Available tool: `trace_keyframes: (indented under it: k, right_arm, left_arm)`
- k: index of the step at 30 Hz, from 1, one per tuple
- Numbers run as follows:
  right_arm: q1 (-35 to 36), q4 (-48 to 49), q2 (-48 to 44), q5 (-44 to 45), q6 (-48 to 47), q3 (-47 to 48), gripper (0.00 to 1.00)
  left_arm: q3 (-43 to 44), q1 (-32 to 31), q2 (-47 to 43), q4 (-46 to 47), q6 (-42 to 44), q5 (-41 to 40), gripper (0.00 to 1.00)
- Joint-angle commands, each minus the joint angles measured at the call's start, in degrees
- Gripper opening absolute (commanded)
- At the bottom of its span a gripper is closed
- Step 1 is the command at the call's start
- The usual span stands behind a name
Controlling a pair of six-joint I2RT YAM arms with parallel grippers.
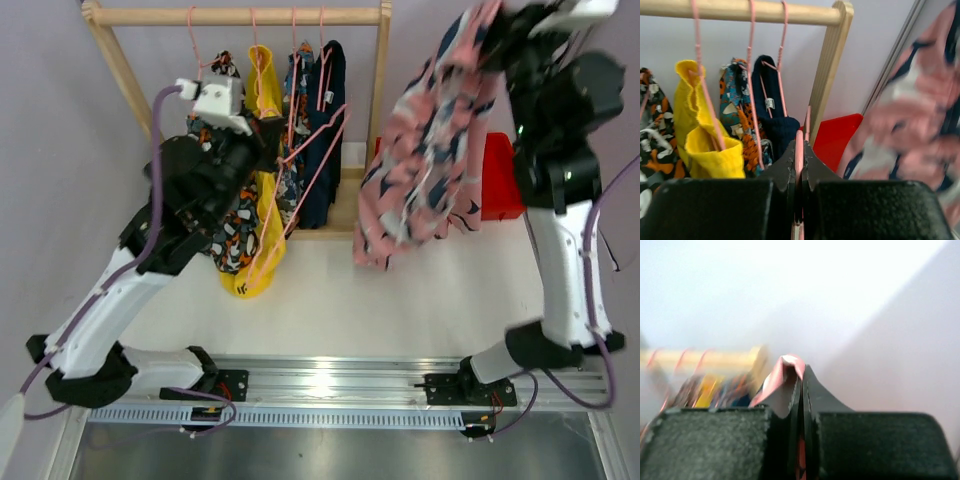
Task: Remove the shorts from the hanger
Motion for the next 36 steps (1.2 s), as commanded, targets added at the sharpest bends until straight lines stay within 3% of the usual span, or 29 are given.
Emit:
trace_keyframes:
  k: [1, 2, 3, 5, 8, 14, 17, 18, 22, 26, 27, 31, 33, 36]
  right_arm:
    - [-9.1, -0.5, 15.7, 3.6, -1.1, 24.8, 0.00]
    - [-11.0, 3.0, 18.1, 3.7, 1.4, 32.9, 0.00]
    - [-13.0, 6.0, 19.6, 4.2, 2.7, 34.1, 0.00]
    - [-17.6, 16.6, 20.9, 4.7, 5.2, 30.4, 0.00]
    - [-21.7, 23.8, 24.6, 5.6, 7.1, 28.9, 0.00]
    - [-24.0, 30.5, 34.0, 7.3, 1.1, 28.7, 0.00]
    - [-24.9, 31.6, 32.8, 4.1, 4.4, 19.1, 0.00]
    - [-25.0, 32.6, 31.8, 3.2, 5.3, 10.2, 0.00]
    - [-24.2, 34.9, 27.3, -4.6, 12.4, -10.0, 0.04]
    - [-21.5, 34.3, 20.3, -6.5, 17.2, -27.6, 0.51]
    - [-20.7, 34.0, 16.7, -6.5, 17.8, -30.7, 0.52]
    - [-16.6, 35.6, 4.1, -6.2, 19.0, -48.6, 0.52]
    - [-14.9, 35.9, -1.6, -4.8, 18.3, -58.8, 0.52]
    - [-12.8, 34.8, -12.0, -4.4, 17.9, -68.4, 0.52]
  left_arm:
    - [-3.0, 0.0, -7.2, 1.2, 0.4, -1.5, 0.00]
    - [-3.2, 0.0, -8.0, 0.8, 0.2, -1.3, 0.00]
    - [-3.5, 0.0, -8.1, 0.2, 0.0, -0.7, 0.00]
    - [-3.6, 0.0, -7.5, -0.5, -0.2, -0.1, 0.00]
    - [-3.2, 0.0, -6.0, -1.0, -1.1, 1.9, 0.00]
    - [-2.0, -0.1, -1.9, 0.5, -3.0, 5.5, 0.00]
    - [-1.5, -0.1, 1.5, 2.6, -3.3, 5.5, 0.00]
    - [-0.1, 0.0, 3.7, 2.7, -3.4, 5.3, 0.00]
    - [5.0, -0.1, 8.9, 3.9, -2.4, 3.3, 0.00]
    - [17.1, 0.0, 18.0, 0.7, 3.4, -1.2, 0.00]
    - [25.9, 0.0, 20.6, -0.4, 4.6, -3.0, 0.00]
    - [41.6, 0.0, 31.4, -4.9, 9.1, -5.5, 0.00]
    - [45.3, 0.0, 34.0, -5.3, 11.0, -6.6, 0.00]
    - [41.1, 0.0, 31.1, -1.6, 13.0, -9.3, 0.00]
